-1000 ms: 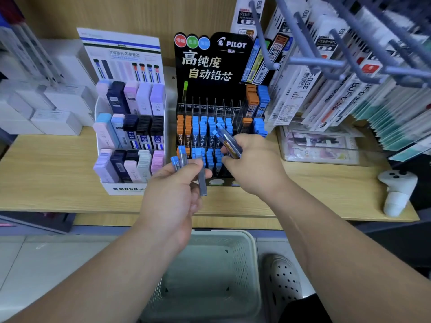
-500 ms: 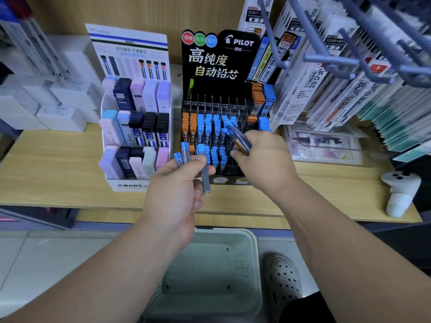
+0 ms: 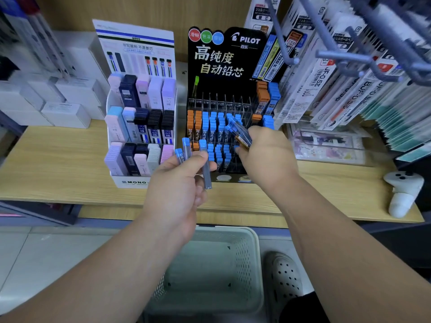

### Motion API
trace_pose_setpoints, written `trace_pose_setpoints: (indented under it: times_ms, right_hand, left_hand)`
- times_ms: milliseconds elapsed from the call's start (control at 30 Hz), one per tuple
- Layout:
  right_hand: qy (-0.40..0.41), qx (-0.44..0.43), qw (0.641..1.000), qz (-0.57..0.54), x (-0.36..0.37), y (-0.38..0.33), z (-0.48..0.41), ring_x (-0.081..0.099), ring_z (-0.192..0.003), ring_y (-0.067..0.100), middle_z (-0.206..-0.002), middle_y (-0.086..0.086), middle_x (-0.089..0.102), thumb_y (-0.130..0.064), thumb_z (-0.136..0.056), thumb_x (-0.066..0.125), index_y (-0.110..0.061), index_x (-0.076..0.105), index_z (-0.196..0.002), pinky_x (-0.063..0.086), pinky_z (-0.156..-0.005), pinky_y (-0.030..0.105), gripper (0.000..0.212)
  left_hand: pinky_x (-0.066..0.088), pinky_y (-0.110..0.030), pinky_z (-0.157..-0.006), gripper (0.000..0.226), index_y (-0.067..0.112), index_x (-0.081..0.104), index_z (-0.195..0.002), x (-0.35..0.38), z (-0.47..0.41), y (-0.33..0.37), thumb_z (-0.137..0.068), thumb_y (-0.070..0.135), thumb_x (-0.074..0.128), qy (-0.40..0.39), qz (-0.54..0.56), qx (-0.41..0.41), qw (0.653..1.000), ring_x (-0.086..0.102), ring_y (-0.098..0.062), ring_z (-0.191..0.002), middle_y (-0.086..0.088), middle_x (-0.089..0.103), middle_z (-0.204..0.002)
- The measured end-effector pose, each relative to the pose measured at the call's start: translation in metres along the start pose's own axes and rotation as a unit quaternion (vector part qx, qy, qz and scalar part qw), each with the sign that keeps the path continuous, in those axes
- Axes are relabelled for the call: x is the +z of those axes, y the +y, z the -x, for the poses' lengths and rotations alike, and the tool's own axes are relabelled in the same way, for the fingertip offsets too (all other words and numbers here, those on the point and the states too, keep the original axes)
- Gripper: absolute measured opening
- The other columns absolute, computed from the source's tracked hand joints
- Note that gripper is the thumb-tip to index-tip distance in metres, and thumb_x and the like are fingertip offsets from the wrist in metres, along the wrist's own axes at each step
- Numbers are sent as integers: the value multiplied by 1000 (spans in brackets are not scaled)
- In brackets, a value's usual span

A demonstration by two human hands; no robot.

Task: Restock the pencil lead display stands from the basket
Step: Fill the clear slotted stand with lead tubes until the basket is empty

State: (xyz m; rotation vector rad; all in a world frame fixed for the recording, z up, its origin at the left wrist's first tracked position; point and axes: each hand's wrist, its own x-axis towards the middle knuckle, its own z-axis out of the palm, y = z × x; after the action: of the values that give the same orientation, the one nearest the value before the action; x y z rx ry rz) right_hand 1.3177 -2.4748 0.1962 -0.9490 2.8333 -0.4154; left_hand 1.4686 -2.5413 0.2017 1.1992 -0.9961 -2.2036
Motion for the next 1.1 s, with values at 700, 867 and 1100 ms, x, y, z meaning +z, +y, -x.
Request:
trace_pose_setpoints:
  times_ms: [700,867,1100]
  right_hand:
    - [-178,22,886,-428,-46,6,26,35,-45,16,-53,1,45,-19,-91,74,-11,63,-85,31,-44,26,15]
    - [-119,27,912,-393,-44,16,16,41,-44,11,-49,-8,48,-18,-91,73,-15,68,-80,34,-48,27,12]
    - [12,-26,962,-270,-39,27,0,58,-73,6,-74,-12,63,-28,-92,73,-24,69,-82,47,-67,21,12]
  left_hand:
    - [26,-20,-40,16,19,71,-83,8,-4,-20,-73,14,83,-50,-106,58,991,31,-6,-37,-3,55,-63]
    - [21,-23,-45,5,16,73,-88,7,-6,-19,-86,20,75,-44,-98,32,994,25,-14,-47,0,52,-58]
    - [22,-23,-43,19,11,75,-96,0,-7,-14,-94,23,61,-40,-62,-13,997,31,-12,-44,-8,69,-79]
